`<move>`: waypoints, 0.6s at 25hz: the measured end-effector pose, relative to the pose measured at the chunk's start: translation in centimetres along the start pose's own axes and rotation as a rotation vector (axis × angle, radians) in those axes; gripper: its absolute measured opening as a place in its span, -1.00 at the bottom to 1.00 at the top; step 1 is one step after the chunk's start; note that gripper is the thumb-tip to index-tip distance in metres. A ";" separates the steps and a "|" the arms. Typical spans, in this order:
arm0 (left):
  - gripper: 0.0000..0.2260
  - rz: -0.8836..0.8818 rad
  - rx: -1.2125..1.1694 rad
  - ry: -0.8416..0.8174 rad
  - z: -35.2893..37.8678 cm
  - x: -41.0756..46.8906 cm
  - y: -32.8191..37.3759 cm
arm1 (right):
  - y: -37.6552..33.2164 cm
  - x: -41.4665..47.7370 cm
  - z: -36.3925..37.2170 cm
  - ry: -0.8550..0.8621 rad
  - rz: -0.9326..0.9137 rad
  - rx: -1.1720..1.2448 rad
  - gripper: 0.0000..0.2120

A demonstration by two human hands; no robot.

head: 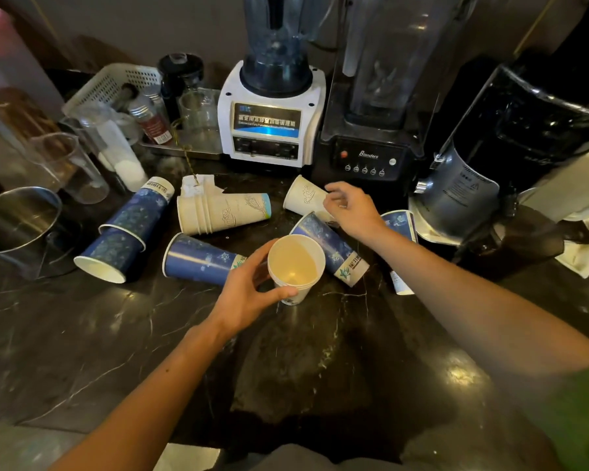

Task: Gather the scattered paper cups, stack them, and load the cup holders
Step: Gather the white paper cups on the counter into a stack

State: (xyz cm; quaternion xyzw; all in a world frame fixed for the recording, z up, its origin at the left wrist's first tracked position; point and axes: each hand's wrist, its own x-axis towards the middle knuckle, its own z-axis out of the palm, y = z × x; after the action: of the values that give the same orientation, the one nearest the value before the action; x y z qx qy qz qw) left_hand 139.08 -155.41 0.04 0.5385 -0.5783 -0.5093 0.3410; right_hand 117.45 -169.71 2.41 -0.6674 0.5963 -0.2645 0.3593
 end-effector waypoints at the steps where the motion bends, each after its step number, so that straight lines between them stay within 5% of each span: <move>1: -0.26 -0.008 0.002 0.003 0.0 0.2 -0.2 | 0.1 1.6 0.1 -0.018 0.024 -0.048 -0.63; 8: -0.23 -0.031 -0.018 0.032 0.4 0.0 -0.3 | 1.2 8.1 3.1 -0.140 0.067 -0.411 -0.50; 15: -0.19 -0.019 -0.004 0.041 0.4 -0.1 -0.4 | 1.0 7.3 2.7 -0.087 -0.015 -0.598 -0.47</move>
State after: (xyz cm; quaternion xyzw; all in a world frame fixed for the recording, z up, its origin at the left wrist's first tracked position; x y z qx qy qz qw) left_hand 138.86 -155.15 -0.46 0.5536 -0.5650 -0.5024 0.3492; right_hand 120.01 -176.52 -0.54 -0.7587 0.6267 -0.0512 0.1702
